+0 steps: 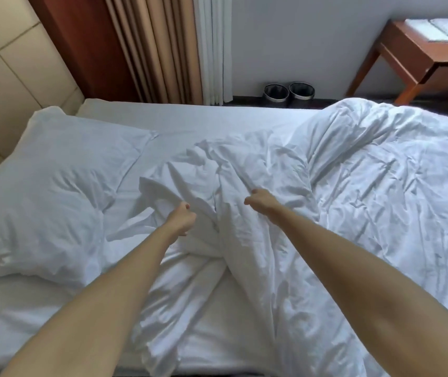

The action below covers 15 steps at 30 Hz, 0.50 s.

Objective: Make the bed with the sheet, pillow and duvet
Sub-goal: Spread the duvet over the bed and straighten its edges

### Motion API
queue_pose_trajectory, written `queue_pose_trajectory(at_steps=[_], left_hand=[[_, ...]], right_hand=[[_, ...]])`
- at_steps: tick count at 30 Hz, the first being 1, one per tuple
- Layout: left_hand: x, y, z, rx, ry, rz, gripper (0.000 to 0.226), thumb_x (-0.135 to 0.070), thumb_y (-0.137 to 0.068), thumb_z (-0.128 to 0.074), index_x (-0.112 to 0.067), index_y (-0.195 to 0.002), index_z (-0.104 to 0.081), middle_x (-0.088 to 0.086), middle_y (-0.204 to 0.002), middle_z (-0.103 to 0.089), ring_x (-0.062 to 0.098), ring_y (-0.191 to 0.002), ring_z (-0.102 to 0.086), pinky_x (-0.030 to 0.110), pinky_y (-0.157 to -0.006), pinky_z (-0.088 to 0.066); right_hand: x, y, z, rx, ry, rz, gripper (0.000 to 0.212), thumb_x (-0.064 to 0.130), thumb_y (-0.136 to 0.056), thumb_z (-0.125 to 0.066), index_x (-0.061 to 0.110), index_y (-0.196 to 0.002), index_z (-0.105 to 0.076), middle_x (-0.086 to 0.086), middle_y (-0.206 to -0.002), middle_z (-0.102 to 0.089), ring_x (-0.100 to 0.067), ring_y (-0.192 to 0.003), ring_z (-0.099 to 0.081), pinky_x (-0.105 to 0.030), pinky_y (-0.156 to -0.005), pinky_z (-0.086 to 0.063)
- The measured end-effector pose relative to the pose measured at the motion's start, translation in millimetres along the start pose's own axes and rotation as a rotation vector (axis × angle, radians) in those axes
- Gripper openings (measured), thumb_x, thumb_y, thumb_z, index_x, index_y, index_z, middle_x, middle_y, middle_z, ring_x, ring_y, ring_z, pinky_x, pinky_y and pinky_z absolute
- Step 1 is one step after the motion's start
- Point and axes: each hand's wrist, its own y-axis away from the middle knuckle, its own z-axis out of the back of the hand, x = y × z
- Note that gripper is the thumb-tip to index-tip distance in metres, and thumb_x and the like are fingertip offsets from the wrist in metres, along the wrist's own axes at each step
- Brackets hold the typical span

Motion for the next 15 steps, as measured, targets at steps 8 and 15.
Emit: queue_pose_trajectory(at_steps=[8, 15], left_hand=[[-47.9, -85.0, -1.6, -0.024, -0.083, 0.002, 0.047, -0.014, -0.095, -0.039, -0.014, -0.142, -0.030, 0.012, -0.127, -0.044, 0.024, -0.098, -0.046, 0.039, -0.095, -0.046], [-36.3, -126.5, -9.7, -0.015, -0.331, 0.025, 0.047, -0.014, -0.095, -0.038, -0.009, -0.141, -0.031, 0.017, -0.145, -0.033, 0.032, -0.128, -0.040, 0.033, -0.103, -0.035]], right_hand=[[11.8, -118.2, 2.8, -0.015, 0.376, -0.097, 0.101, 0.044, -0.083, -0.064, 0.014, -0.150, 0.005, -0.015, -0.157, 0.009, -0.038, -0.145, 0.004, -0.051, -0.115, -0.014], [-8.9, -167.8, -2.4, -0.021, 0.476, -0.071, 0.070, 0.027, -0.081, -0.068, 0.000, -0.134, -0.032, -0.021, -0.135, -0.044, -0.037, -0.123, -0.046, -0.039, -0.098, -0.038]])
